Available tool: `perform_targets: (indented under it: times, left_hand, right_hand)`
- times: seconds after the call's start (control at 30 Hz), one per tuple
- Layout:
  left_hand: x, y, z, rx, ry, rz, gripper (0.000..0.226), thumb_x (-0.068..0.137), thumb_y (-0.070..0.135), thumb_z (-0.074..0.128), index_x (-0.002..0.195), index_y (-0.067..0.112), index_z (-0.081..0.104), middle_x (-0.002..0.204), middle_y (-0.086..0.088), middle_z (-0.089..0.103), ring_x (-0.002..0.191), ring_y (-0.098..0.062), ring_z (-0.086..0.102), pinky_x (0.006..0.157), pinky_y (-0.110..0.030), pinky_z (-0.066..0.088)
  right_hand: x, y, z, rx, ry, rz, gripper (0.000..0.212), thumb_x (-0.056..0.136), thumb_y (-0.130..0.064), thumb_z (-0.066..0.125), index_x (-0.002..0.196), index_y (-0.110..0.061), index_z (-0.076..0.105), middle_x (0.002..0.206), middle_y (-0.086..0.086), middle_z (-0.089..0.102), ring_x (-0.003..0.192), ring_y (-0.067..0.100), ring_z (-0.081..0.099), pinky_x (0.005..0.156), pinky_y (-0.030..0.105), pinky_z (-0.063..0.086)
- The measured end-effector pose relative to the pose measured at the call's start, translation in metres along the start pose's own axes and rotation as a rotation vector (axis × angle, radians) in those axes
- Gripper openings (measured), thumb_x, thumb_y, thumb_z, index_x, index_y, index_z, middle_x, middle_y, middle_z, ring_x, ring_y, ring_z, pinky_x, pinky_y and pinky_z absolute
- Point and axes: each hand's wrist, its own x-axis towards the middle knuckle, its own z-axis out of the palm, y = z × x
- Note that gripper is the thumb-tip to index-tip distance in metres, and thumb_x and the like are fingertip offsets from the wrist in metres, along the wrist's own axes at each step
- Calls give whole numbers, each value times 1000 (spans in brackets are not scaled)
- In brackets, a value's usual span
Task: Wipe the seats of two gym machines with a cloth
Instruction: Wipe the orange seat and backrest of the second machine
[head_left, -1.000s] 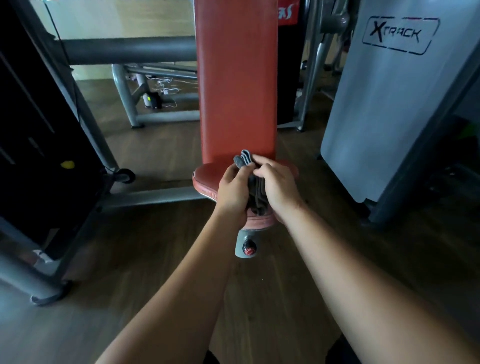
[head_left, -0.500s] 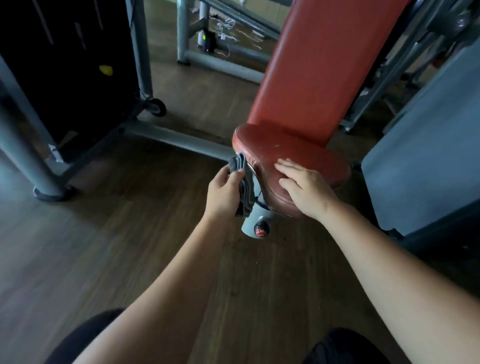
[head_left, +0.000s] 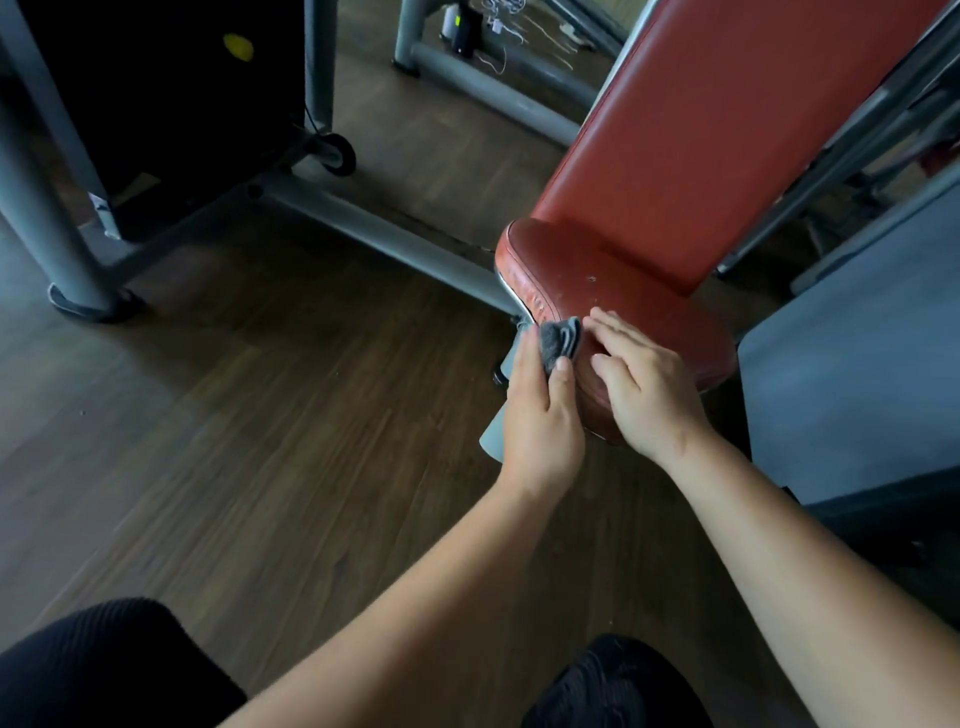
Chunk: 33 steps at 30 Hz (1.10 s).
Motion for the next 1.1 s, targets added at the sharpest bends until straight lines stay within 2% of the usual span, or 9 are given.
perform_targets:
  times: [0.13, 0.2, 0.3, 0.47, 0.6, 0.7, 0.77, 0.93, 1.1]
  left_hand:
    - [25, 10, -1, -16, 42, -63, 42, 110, 23, 41, 149, 37, 46, 120, 49, 43, 110, 35, 39, 97, -3, 28]
    - [1, 12, 4, -53, 52, -41, 42, 110, 20, 41, 144, 45, 43, 132, 46, 42, 123, 29, 38, 104, -4, 28]
    - [-37, 17, 11, 8, 32, -43, 53, 110, 23, 40, 160, 31, 26, 161, 28, 24, 148, 15, 17, 120, -10, 14]
    - [23, 9, 5, 7, 63, -45, 45, 107, 17, 42, 151, 28, 45, 125, 41, 46, 120, 26, 40, 111, -14, 29]
    - [-16, 17, 9, -19, 44, -18, 52, 109, 18, 41, 160, 24, 33, 161, 16, 39, 148, 4, 31, 124, -22, 22]
    - [9, 7, 5, 26, 40, -6, 47, 108, 17, 43, 155, 24, 42, 151, 20, 49, 138, 9, 41, 120, -20, 28]
    - [27, 7, 0, 3, 46, -59, 47, 107, 22, 43, 153, 32, 44, 149, 20, 52, 138, 5, 44, 121, -30, 33]
    - [-21, 11, 7, -75, 6, 31, 53, 109, 17, 42, 160, 25, 31, 162, 16, 34, 151, 3, 28, 126, -26, 21]
    - [31, 1, -1, -96, 18, -78, 55, 101, 33, 44, 156, 33, 40, 157, 15, 47, 145, -2, 41, 125, -41, 30]
  right_hand:
    - [0, 0, 1, 4, 11, 1, 48, 97, -19, 45, 143, -10, 56, 153, 5, 50, 146, 17, 41, 124, 32, 26]
    - [0, 0, 1, 3, 18, -4, 48, 96, -18, 44, 141, -9, 58, 152, 6, 51, 146, 17, 41, 123, 30, 26]
    - [2, 0, 1, 7, 16, 0, 52, 92, -18, 41, 139, -7, 59, 151, 8, 53, 145, 19, 43, 123, 28, 25]
    - [2, 2, 3, 16, 28, 10, 45, 97, -13, 49, 141, -6, 57, 151, 8, 52, 145, 19, 43, 121, 21, 21]
    - [4, 2, 4, 16, 32, -3, 52, 91, -16, 41, 138, -5, 60, 149, 11, 54, 144, 22, 45, 122, 26, 26]
    - [3, 3, 4, 7, 29, 3, 52, 92, -18, 42, 140, -6, 58, 150, 10, 53, 144, 20, 44, 121, 23, 24]
    - [2, 3, 5, 10, 28, 9, 52, 94, -20, 44, 142, -6, 56, 152, 9, 52, 145, 19, 42, 121, 21, 22]
    - [3, 3, 5, 14, 38, -9, 54, 90, -18, 39, 138, -7, 61, 150, 9, 54, 145, 20, 44, 123, 29, 27]
    - [3, 3, 4, 3, 36, -6, 51, 95, -20, 44, 142, -6, 56, 152, 10, 51, 145, 20, 43, 122, 25, 23]
